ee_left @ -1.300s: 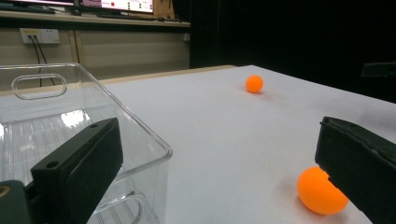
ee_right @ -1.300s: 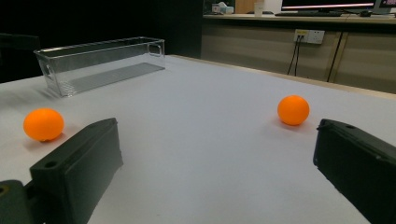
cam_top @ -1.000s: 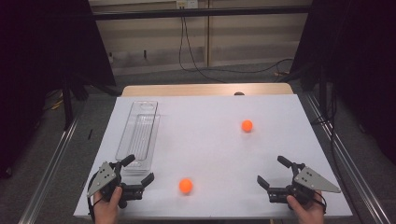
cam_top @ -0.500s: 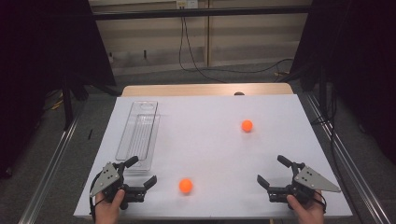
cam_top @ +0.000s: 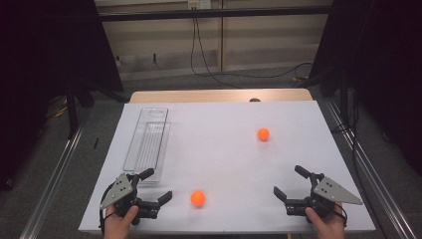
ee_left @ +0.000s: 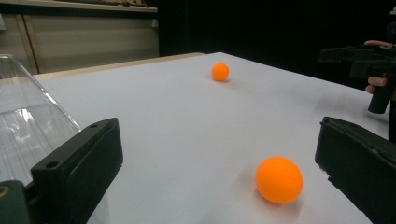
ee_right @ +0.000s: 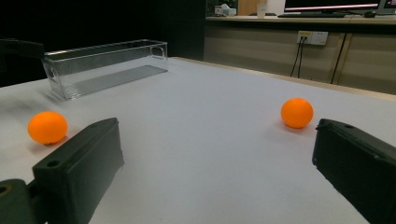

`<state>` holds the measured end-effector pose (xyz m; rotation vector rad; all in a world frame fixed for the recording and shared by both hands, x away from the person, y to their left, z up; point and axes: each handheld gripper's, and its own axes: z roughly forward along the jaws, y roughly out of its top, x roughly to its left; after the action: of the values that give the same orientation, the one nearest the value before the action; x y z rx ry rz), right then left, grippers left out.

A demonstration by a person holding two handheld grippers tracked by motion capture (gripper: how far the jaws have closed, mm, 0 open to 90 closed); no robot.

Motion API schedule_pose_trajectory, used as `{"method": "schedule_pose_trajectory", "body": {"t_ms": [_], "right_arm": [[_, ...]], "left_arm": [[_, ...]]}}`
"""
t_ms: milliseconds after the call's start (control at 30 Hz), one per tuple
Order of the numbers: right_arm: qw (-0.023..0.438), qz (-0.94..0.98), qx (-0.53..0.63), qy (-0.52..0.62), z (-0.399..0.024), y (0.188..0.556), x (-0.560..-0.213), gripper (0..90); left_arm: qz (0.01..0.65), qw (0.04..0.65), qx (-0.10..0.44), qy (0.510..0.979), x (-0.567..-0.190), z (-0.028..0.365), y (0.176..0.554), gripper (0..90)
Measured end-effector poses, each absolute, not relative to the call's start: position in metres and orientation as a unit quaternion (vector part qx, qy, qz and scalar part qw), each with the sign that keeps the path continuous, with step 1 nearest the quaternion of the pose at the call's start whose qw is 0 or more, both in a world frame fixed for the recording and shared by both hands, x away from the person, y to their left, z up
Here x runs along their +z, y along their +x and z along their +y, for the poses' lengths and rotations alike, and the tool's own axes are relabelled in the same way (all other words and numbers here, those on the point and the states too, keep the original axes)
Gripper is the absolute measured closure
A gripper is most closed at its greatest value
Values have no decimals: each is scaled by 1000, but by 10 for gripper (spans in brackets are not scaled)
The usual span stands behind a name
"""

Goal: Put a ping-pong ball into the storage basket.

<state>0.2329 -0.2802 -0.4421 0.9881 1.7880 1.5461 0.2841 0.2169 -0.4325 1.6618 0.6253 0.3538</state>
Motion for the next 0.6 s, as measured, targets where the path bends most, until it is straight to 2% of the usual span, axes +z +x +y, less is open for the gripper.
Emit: {"method": "schedule_pose_trajectory", "body": {"t_ms": [600], "right_arm": [[287,669,578,370,-280,232,-442,10]], "left_arm": [[252,592,141,752,-430,205,285,12]]}}
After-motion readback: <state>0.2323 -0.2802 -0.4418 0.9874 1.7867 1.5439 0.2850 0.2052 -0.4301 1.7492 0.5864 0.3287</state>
